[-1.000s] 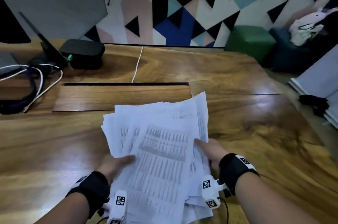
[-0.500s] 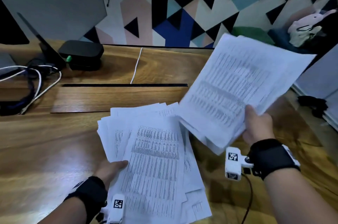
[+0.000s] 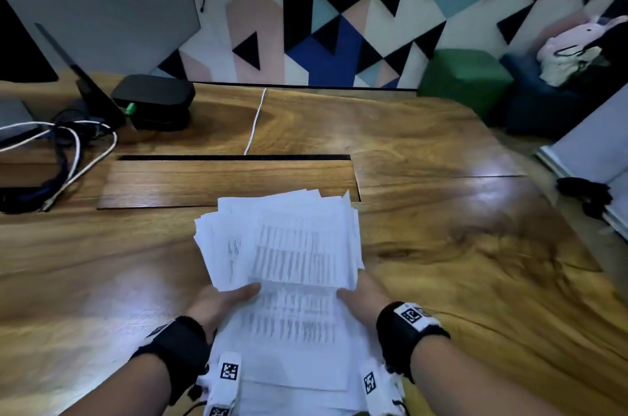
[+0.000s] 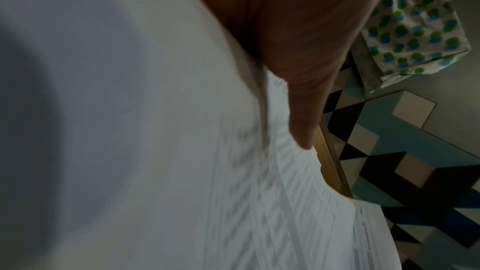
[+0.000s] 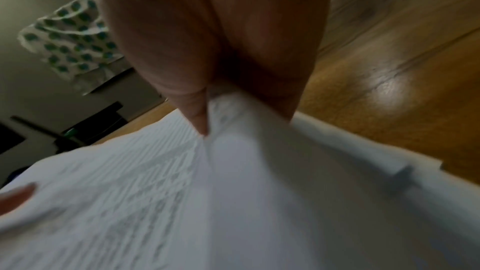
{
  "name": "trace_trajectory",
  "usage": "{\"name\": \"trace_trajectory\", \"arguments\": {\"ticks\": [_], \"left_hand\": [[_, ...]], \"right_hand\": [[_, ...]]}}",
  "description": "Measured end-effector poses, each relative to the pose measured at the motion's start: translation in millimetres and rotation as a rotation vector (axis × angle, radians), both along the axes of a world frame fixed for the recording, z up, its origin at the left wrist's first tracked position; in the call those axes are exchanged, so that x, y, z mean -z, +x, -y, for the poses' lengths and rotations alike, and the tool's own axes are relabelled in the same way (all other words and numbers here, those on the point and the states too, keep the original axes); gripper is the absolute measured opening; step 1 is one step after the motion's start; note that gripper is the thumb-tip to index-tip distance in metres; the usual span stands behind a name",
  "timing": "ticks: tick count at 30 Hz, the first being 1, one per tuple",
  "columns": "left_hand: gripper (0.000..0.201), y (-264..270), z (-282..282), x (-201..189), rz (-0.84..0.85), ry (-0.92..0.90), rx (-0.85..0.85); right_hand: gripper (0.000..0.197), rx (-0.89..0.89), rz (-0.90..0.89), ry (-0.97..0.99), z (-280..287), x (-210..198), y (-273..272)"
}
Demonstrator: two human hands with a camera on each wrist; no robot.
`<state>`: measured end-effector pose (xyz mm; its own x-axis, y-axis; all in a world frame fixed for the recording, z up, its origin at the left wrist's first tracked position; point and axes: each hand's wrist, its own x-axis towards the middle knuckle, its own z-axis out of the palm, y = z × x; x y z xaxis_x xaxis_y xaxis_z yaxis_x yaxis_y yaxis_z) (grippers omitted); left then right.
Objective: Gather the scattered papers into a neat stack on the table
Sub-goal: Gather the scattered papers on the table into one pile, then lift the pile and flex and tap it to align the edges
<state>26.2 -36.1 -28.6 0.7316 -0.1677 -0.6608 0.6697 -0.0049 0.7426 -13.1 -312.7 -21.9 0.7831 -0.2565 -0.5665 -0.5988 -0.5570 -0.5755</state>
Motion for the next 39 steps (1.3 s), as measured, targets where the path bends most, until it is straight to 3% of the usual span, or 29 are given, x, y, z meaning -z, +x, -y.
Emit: {"name": "trace_trajectory", "arguments": {"ticks": [2, 4, 6, 8, 11, 14, 17, 20, 22, 24, 26, 28, 30, 31, 33, 34, 37, 39], "left_hand": [[0.062, -0.6, 8.4, 0.6, 0.005, 0.03, 0.033], [0.045, -0.3, 19.2, -5.9, -0.005, 0.038, 0.027], [0.031, 0.7, 32.0, -22.0, 0.026, 0.031, 0.024], [0.026, 5.1, 45.2, -51.7, 0.105, -0.023, 0.047], [0.034, 20.1, 60.2, -108.6, 0.159, -0.236, 0.053], [0.027, 43.0, 67.7, -167.8, 0.18, -0.462, -0.049], [0.033, 65.8, 64.7, -199.3, 0.201, -0.58, -0.15], [0.029, 73.0, 53.1, -195.2, 0.206, -0.544, -0.208], [0.026, 67.8, 44.7, -172.9, 0.127, -0.456, -0.187], [0.024, 55.1, 36.0, -140.2, -0.003, -0.333, -0.142], [0.024, 38.3, 24.5, -108.7, -0.13, -0.207, -0.053], [0.027, 21.2, 12.3, -82.9, -0.216, -0.045, 0.04], [0.038, 10.2, -5.3, -49.5, -0.251, 0.091, 0.126], [0.048, 10.0, -17.4, -22.0, -0.267, 0.151, 0.153], [0.069, 13.1, -36.5, 28.2, -0.248, 0.219, 0.218], [0.069, 12.2, -39.1, 37.1, -0.241, 0.218, 0.218], [0.04, 3.4, -11.4, -8.1, -0.139, 0.242, 0.147], [0.031, 2.2, 3.4, -25.5, -0.066, 0.181, 0.122]], "right_hand": [[0.048, -0.134, -0.031, 0.056, -5.8, 1.4, -4.5], [0.061, -0.18, -0.012, 0.114, -4.3, 3.9, -8.6], [0.074, -0.023, 0.072, 0.2, 5.3, 4.4, -14.7], [0.054, 0.238, 0.251, 0.193, 25.2, 4.6, -19.4], [0.041, 0.364, 0.351, -0.158, 65.2, 7.6, -29.3], [0.032, 0.143, 0.307, -0.267, 70.9, 9.6, -38.5], [0.04, -0.333, 0.497, -0.468, 43.2, 9.9, -44.6], [0.056, -0.771, 0.455, -0.514, 8.3, 25.2, -54.1], [0.065, -0.876, 0.378, -0.517, -3.2, 33.9, -56.1], [0.061, -0.766, 0.356, -0.421, 4.4, 42.6, -51.5], [0.034, -0.461, 0.352, -0.192, 17.3, 36.8, -42.6], [0.048, 0.044, 0.409, 0.101, 28.6, 27.8, -30.6], [0.024, 0.549, 0.32, 0.519, 41.3, 19.5, -24.1], [0.019, 0.674, 0.198, 0.669, 44.3, 14.4, -21.1], [0.04, 0.674, 0.011, 0.695, 47.4, 4.4, -18.9], [0.048, 0.608, -0.009, 0.63, 45.4, 4.1, -15.8], [0.044, 0.327, 0.067, 0.26, 30.9, 9.0, -10.6], [0.043, 0.295, 0.125, 0.21, 23.0, 10.5, -12.2]]}}
